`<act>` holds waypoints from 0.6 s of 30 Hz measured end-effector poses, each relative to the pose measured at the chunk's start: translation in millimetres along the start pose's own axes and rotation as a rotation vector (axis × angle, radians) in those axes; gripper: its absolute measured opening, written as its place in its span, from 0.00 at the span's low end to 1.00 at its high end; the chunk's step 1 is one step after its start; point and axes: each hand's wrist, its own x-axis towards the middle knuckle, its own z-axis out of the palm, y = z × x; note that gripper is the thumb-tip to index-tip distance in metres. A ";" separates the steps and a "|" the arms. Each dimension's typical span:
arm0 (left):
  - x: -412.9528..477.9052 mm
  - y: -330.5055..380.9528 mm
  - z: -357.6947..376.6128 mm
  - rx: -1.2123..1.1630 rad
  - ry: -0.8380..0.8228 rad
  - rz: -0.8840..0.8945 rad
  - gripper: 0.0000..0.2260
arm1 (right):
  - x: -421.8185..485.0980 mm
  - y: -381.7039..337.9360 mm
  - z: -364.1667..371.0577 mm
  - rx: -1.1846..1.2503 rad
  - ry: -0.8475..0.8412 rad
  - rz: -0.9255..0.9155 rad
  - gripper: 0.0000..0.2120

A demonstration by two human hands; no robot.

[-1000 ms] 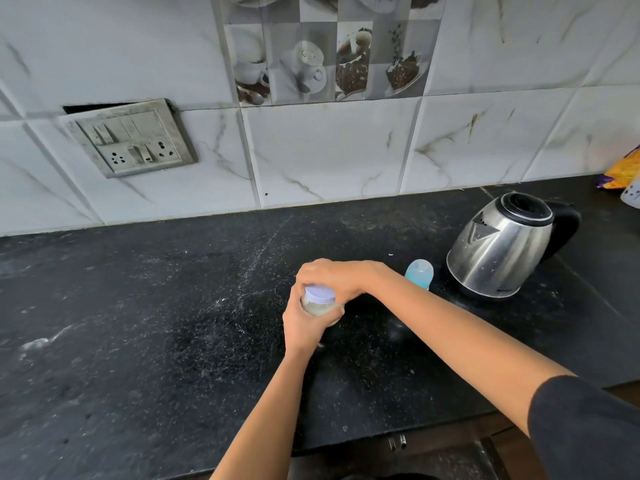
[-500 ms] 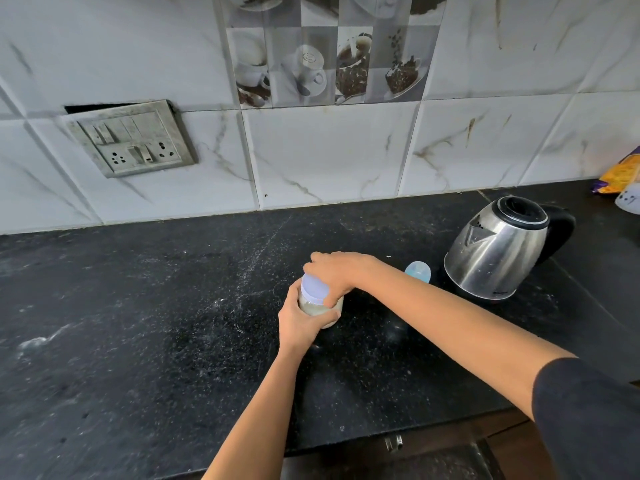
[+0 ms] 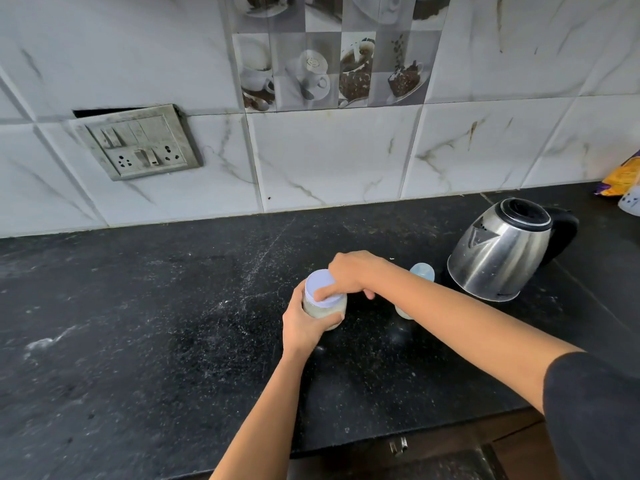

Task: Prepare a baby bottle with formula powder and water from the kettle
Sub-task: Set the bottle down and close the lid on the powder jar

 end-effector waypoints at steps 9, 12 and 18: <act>2.3 -3.2 0.7 0.035 0.002 -0.015 0.37 | 1.5 1.7 -7.2 -0.056 -0.040 -0.254 0.36; 3.2 -3.4 -1.0 0.043 -0.003 -0.012 0.36 | 6.6 1.3 -1.8 -0.134 0.002 -0.146 0.33; 1.9 -1.1 -0.3 0.024 0.019 -0.001 0.37 | 5.9 9.2 7.9 -0.113 0.072 -0.264 0.35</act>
